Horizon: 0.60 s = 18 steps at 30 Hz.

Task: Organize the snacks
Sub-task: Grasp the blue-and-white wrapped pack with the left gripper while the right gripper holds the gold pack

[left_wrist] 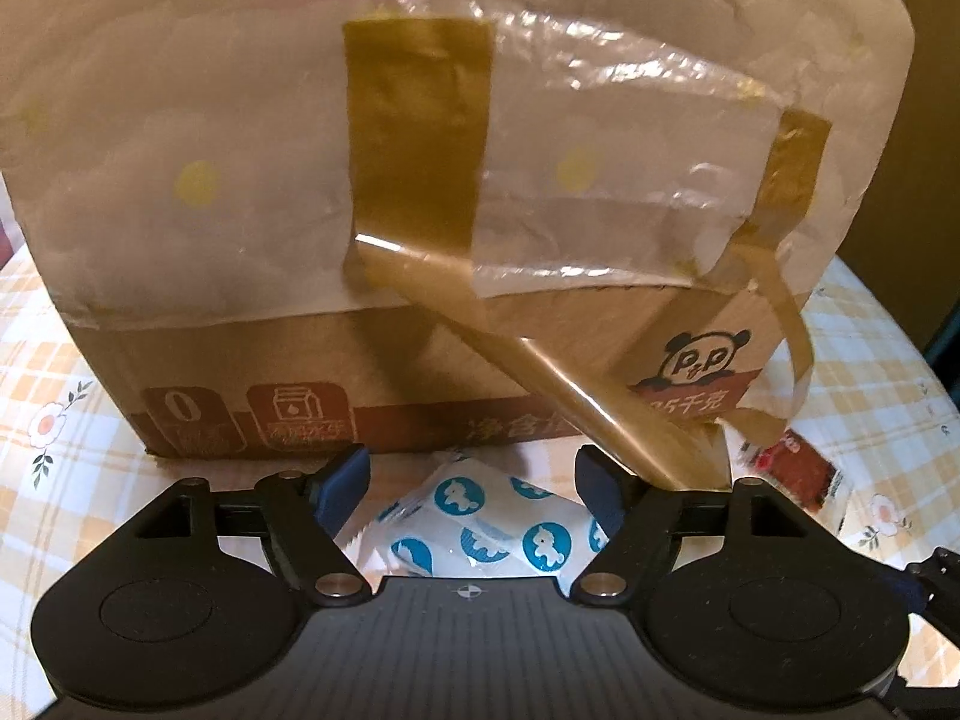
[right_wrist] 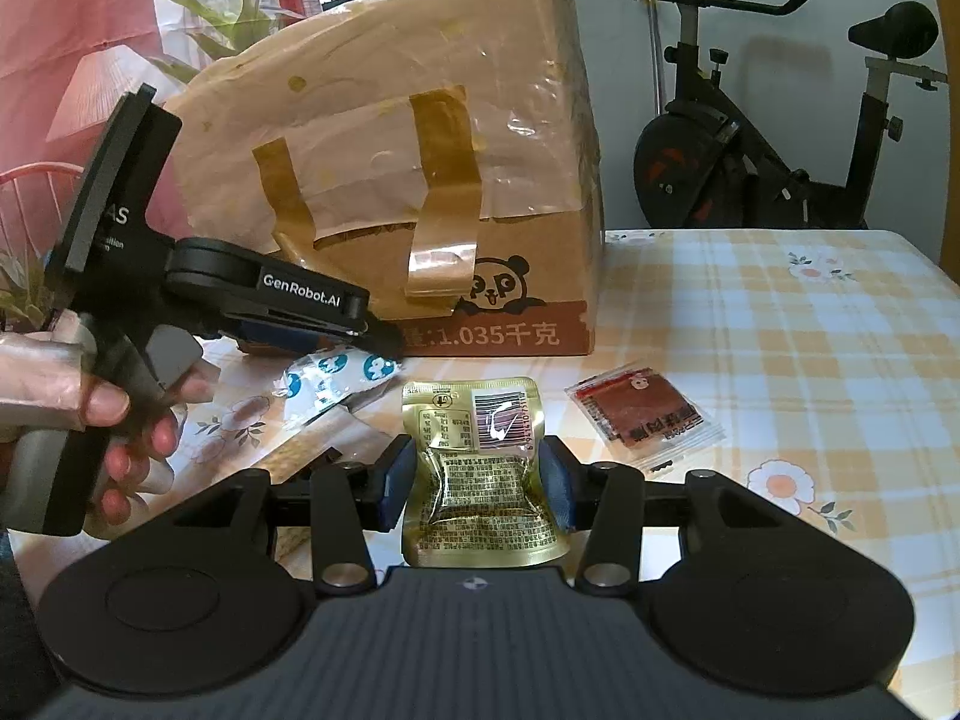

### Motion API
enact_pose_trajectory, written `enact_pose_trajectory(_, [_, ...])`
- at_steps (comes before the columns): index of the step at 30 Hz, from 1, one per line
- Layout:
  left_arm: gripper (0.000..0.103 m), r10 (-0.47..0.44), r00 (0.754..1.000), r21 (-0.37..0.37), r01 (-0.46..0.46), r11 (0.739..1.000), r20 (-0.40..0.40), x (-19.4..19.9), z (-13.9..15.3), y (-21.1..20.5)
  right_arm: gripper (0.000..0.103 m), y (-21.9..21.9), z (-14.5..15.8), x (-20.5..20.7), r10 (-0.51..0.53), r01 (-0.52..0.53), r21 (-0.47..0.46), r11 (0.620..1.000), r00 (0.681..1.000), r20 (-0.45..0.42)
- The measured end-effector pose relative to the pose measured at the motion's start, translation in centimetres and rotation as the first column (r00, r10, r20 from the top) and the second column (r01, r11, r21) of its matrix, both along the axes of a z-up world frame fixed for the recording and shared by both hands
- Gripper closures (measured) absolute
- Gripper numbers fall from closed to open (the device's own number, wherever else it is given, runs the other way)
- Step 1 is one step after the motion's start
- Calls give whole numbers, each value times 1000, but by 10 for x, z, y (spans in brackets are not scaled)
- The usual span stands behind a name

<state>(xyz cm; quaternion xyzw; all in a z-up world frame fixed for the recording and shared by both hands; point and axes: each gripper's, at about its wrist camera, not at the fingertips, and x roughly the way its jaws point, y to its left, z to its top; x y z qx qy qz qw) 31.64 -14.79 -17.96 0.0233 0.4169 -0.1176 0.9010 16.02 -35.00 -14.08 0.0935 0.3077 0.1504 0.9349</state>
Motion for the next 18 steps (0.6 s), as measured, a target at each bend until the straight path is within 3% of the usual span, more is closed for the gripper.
enact_pose_trajectory(18, [23, 19, 996, -13, -20, 1000, -88, -20, -9, 64, 55, 1, -1, 0, 3, -3, -1, 1000, 1000, -5])
